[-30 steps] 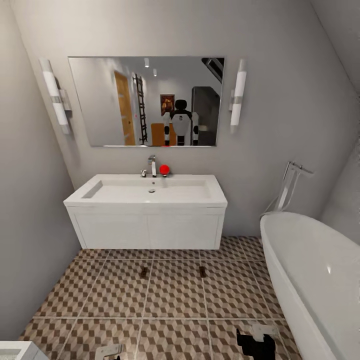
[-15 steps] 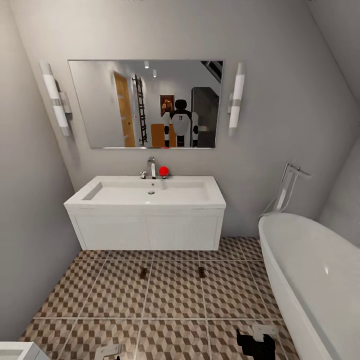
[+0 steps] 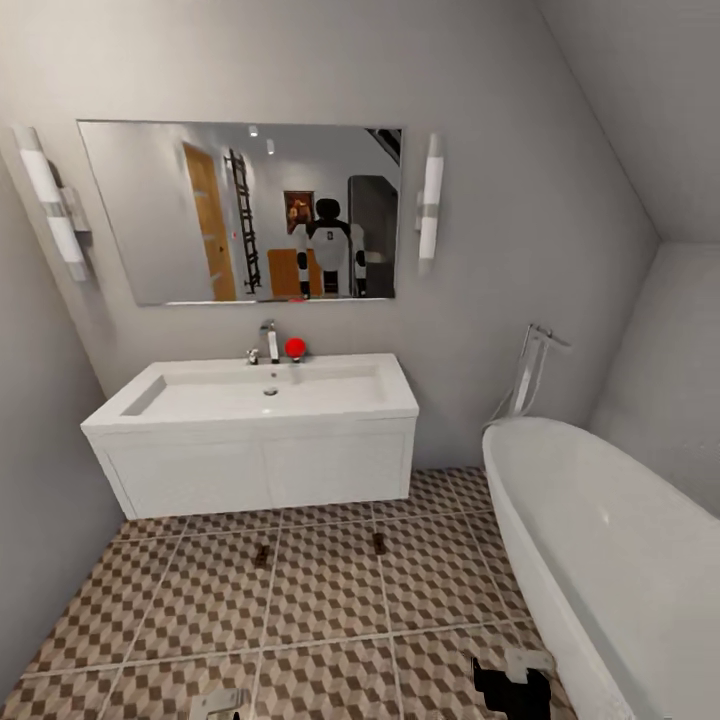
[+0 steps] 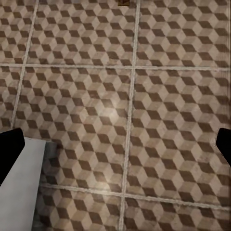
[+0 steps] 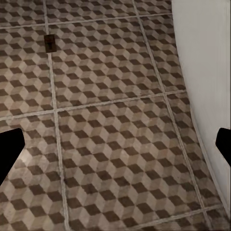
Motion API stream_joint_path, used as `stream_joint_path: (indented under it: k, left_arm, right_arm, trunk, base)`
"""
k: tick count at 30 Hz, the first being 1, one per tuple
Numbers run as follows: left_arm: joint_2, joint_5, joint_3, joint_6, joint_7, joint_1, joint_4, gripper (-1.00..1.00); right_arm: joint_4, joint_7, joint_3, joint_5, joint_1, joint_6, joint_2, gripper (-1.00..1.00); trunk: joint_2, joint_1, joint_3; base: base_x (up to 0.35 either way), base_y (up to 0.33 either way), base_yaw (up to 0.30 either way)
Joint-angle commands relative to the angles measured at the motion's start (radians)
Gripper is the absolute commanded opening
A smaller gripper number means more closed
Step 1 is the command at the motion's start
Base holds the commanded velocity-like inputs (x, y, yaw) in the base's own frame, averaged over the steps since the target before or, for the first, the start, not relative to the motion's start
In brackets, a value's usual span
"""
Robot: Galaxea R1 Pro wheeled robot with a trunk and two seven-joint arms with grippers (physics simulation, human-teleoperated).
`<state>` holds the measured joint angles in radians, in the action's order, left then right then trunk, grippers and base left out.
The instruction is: Take the four mousetraps from the cabinet in the bathroom and place them on the bathroom floor. Make sure all four end up on the same floor surface, and ensure that at least two of them are either under or directly next to the same bathroom sink.
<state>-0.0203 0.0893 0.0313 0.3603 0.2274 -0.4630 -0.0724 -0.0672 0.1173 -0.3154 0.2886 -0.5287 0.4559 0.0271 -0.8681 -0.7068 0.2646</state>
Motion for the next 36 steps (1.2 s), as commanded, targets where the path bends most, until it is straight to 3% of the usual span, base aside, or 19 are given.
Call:
stream_joint_path:
  k: [1, 36]
  left_arm:
    - [0.0, 0.009, 0.004, 0.008, 0.0, -0.002, -0.004, 1.0]
    - [0.002, 0.009, 0.004, 0.008, 0.004, -0.002, -0.004, 1.0]
  right_arm:
    - [-0.005, 0.007, -0.005, 0.011, -0.002, 0.006, 0.0, 1.0]
    - [-0.005, 0.007, -0.004, 0.011, -0.002, 0.006, 0.0, 1.0]
  trunk:
    - [0.006, 0.004, -0.002]
    - [0.251, 0.138, -0.112]
  base:
    - [0.0, 0.0, -0.26]
    - [0.0, 0.0, -0.262]
